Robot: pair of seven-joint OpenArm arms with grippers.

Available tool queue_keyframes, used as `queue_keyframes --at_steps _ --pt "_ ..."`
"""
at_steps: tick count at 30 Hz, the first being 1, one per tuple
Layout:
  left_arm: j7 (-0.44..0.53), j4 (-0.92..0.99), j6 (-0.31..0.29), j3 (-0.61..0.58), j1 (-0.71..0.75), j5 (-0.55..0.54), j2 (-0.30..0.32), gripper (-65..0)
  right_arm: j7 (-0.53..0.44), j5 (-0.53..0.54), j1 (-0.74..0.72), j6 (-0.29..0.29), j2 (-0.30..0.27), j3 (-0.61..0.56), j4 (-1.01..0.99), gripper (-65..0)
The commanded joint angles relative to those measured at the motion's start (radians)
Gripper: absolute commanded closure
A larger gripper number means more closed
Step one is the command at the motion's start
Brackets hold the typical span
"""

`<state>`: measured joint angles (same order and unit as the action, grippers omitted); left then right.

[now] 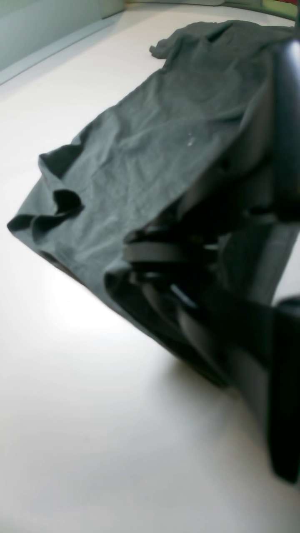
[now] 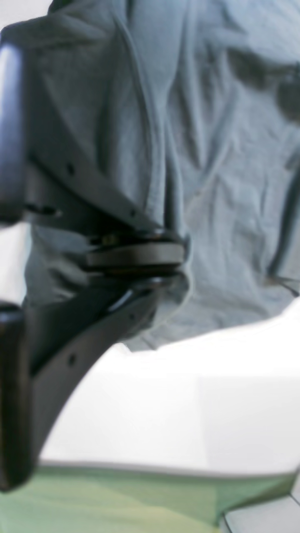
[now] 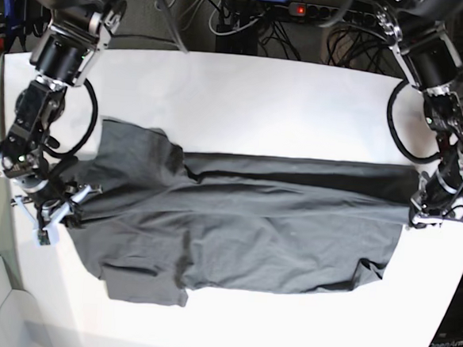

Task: Layout the t-shirt on the table in an organized manner, then fold the t-shirt properly
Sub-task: 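Lower the folded edge onto the shirt body with both grippers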

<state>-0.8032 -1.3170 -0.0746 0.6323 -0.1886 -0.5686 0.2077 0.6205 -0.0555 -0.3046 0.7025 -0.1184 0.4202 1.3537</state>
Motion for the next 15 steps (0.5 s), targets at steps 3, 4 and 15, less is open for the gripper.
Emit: queue_keyframes --at_steps 3,4,15 --pt "0.02 -0.016 -0.006 0.004 -0.016 -0.012 0.019 -0.1 -0.026 0.013 -0.031 -0.004 -0.013 0.001 0.016 0.0" --pt "0.02 -0.016 -0.006 0.004 -0.015 -0.012 0.019 -0.1 -0.026 0.013 -0.041 -0.004 -0.013 -0.001 0.016 0.0" --pt "0.02 -0.016 -0.003 0.005 -0.012 -0.012 0.019 -0.1 -0.026 0.015 -0.084 -0.004 -0.014 -0.002 -0.013 0.0"
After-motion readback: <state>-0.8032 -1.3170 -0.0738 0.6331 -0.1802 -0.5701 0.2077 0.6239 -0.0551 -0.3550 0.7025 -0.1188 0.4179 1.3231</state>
